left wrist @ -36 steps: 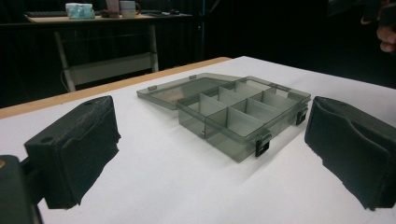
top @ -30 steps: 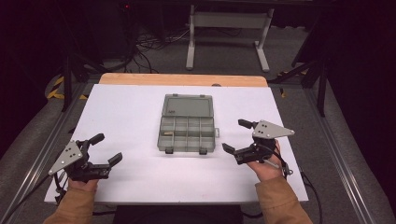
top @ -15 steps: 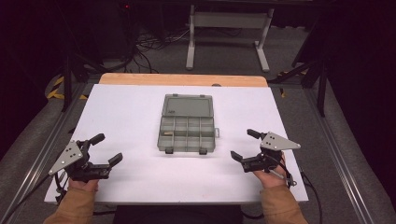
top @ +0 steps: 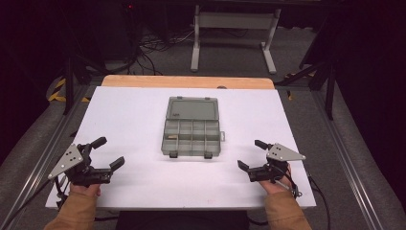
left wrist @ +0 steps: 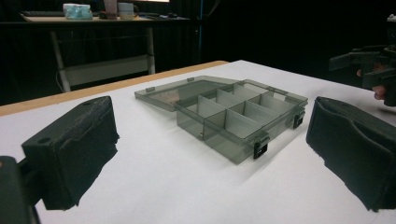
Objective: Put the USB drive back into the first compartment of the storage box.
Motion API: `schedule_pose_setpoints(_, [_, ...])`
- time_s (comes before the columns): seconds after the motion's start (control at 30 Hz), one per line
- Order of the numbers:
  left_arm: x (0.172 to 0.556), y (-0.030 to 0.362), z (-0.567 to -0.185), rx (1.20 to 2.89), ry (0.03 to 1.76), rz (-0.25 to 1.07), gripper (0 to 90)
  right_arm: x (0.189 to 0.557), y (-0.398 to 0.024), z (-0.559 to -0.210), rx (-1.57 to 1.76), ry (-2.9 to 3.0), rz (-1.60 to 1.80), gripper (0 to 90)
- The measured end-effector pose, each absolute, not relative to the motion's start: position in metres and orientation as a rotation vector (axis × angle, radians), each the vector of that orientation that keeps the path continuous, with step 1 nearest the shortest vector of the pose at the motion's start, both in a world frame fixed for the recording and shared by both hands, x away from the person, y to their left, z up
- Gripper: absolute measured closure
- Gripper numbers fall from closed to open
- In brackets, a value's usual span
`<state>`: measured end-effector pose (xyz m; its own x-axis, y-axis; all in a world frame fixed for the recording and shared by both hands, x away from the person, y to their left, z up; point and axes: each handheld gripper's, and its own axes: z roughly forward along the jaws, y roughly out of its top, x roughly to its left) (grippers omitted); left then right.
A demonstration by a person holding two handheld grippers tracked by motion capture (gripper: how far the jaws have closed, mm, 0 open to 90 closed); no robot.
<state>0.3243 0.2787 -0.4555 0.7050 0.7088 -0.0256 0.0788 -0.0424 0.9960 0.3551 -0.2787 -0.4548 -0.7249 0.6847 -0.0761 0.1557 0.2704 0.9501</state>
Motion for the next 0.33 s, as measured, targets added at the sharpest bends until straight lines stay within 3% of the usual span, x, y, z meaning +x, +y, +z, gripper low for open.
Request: schedule_pose_setpoints(0.33, [0.3245, 0.2795, -0.4553, 1.55, 0.667, 0.577, 2.7, 0.3544, -0.2794, -0.4536, 0.752, 2.046, 1.479, 0.6])
